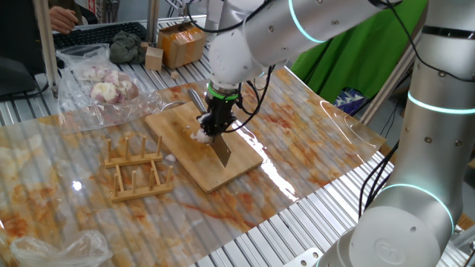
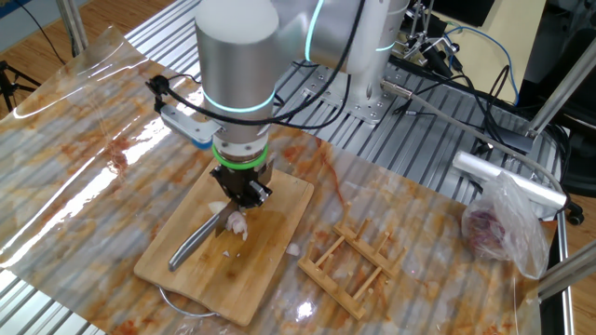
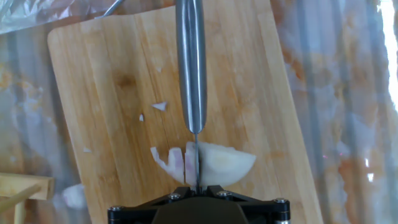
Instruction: Chop the onions
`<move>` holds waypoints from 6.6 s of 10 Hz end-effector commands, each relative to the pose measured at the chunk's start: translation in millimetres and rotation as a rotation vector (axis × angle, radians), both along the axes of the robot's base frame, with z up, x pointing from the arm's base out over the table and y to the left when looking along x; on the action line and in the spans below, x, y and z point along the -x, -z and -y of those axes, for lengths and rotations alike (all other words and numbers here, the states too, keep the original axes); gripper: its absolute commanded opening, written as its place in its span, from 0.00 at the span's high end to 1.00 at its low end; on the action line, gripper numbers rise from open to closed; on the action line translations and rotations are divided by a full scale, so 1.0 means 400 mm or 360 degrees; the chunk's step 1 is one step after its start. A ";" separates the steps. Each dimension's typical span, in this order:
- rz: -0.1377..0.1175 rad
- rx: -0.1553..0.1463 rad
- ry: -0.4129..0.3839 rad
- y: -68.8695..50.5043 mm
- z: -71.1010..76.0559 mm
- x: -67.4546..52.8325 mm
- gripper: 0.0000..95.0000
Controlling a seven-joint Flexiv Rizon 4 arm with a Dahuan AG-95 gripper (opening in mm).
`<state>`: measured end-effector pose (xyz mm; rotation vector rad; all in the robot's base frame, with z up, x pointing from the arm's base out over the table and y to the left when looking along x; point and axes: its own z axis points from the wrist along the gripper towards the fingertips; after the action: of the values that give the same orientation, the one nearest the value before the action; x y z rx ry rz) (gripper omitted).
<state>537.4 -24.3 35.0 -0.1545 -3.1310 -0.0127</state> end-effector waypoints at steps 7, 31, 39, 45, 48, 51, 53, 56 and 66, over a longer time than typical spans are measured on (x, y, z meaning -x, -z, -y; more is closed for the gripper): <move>-0.0069 -0.0046 0.0056 -0.046 -0.016 0.005 1.00; -0.0041 0.0024 0.0009 -0.007 0.017 0.004 1.00; -0.0037 -0.0014 0.0053 -0.015 0.016 0.007 1.00; -0.0078 -0.0009 0.0111 -0.108 0.029 0.019 1.00; -0.0066 0.0004 0.0120 -0.121 0.063 0.021 1.00; -0.0064 -0.0005 0.0160 -0.116 0.078 0.022 1.00; -0.0067 -0.0031 0.0165 -0.117 0.076 0.022 1.00; -0.0071 -0.0048 0.0177 -0.118 0.072 0.022 1.00; -0.0081 -0.0048 0.0229 -0.115 0.052 0.019 1.00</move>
<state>530.2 -45.1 80.9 -0.3732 -3.0601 -0.0567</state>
